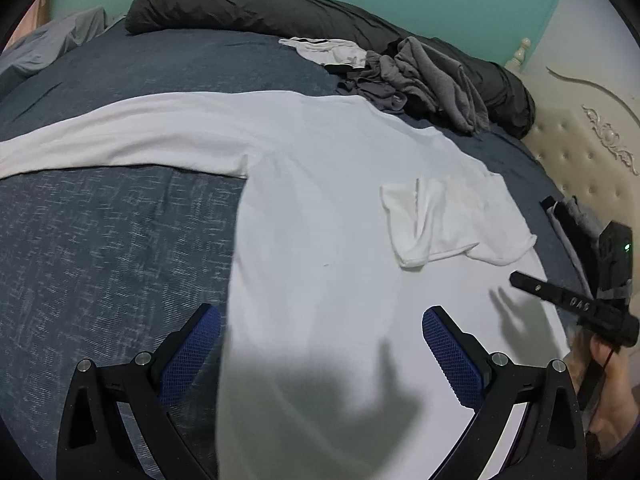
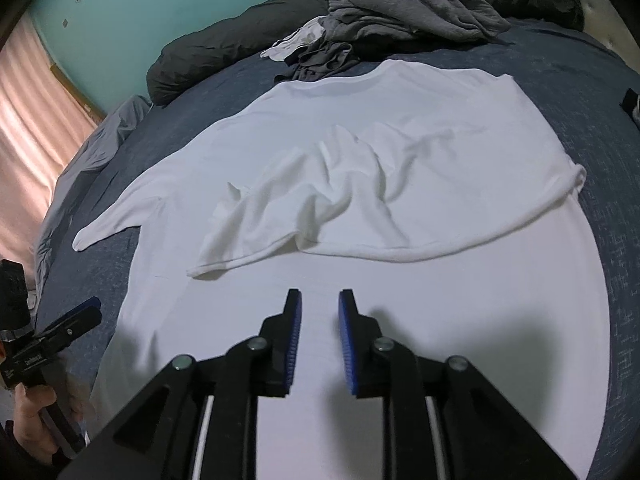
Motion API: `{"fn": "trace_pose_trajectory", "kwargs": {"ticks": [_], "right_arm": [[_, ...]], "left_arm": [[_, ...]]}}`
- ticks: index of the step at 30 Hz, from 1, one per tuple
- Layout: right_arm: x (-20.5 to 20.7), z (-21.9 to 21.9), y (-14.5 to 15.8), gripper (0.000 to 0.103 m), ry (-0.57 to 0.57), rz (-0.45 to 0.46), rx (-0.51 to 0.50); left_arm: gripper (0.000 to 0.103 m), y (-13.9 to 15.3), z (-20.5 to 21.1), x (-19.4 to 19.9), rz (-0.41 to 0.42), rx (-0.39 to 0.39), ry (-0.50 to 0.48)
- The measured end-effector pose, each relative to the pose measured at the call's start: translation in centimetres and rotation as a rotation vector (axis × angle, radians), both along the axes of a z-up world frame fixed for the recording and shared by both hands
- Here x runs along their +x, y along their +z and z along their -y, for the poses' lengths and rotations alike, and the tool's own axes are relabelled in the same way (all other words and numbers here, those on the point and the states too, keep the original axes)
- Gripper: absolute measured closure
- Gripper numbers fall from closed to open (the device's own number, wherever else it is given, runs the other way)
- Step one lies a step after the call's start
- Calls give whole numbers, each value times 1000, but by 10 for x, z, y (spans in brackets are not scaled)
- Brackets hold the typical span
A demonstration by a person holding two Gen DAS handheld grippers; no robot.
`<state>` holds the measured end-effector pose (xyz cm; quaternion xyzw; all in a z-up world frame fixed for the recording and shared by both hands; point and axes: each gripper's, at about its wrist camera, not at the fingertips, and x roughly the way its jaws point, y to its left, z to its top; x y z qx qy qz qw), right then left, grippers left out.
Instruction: Fold clothes
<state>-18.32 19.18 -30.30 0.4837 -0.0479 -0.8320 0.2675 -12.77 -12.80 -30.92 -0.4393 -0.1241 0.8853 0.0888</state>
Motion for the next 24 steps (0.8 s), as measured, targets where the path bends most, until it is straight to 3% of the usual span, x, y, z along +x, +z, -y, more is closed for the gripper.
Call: {"fn": "trace_pose_trajectory", "kwargs": {"ticks": [3,17,24], "right_arm": [[2,-5,-5,76,-8,-2,-9],[9,-22,-15,74,-14,-36,-57],[7,-31,-18,74,-36,-31,-98]], "left_arm": [[0,-1,-6,-2,-5,-12,-8],[0,-5,-31,-24,15,-38,-17],[0,-6,-52,-40,55,-37,-76]]}}
